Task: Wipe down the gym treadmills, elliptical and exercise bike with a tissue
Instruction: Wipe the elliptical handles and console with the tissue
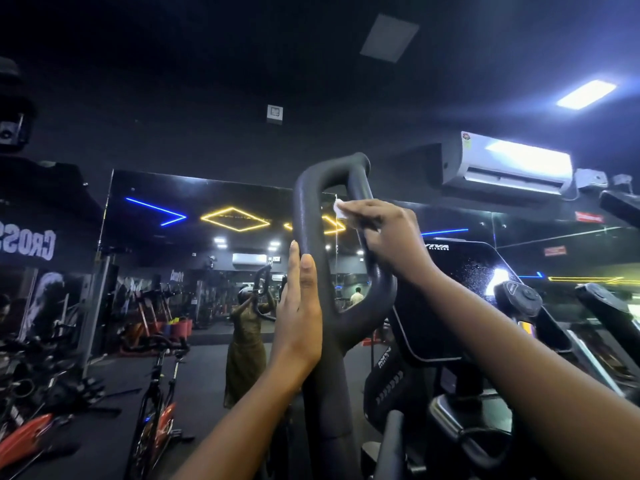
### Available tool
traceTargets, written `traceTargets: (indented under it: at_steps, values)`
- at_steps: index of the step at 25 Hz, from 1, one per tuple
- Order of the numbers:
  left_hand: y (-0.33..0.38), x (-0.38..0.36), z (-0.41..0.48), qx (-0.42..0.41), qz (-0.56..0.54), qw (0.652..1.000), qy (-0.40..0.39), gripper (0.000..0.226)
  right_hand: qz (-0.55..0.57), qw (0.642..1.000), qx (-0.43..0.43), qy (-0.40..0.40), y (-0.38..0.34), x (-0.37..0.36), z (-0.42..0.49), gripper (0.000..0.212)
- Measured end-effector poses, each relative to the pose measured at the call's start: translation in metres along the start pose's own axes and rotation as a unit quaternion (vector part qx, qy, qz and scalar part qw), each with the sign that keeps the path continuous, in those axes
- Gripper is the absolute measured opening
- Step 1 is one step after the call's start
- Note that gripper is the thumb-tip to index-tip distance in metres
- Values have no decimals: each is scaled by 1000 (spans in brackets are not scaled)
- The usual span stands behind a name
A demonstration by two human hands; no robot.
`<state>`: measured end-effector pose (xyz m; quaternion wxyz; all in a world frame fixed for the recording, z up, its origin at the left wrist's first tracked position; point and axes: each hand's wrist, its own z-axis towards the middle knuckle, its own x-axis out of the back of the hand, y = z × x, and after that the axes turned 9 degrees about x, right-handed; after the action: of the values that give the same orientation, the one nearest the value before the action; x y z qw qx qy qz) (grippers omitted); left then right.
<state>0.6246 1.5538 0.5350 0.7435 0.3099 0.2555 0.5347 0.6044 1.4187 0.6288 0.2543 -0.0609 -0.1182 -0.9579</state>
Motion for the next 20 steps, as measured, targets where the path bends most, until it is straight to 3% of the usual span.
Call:
traceTargets:
  at_steps: [4,12,16,20]
  values:
    - [-3,1,2,-2,-7,1000,-3,77,-5,1000,13,-25,-13,-27,-17,35]
    - [-5,0,-3,8,40,999,0,67,-1,990,124,-69,-59,8,-106,34]
    - [-12,1,-18,-4,77,997,1,67,-116,993,18,-6,-12,33,-68,40]
    - [-12,1,-19,-8,90,996,12,71,-136,990,-4,-25,10,27,-64,41]
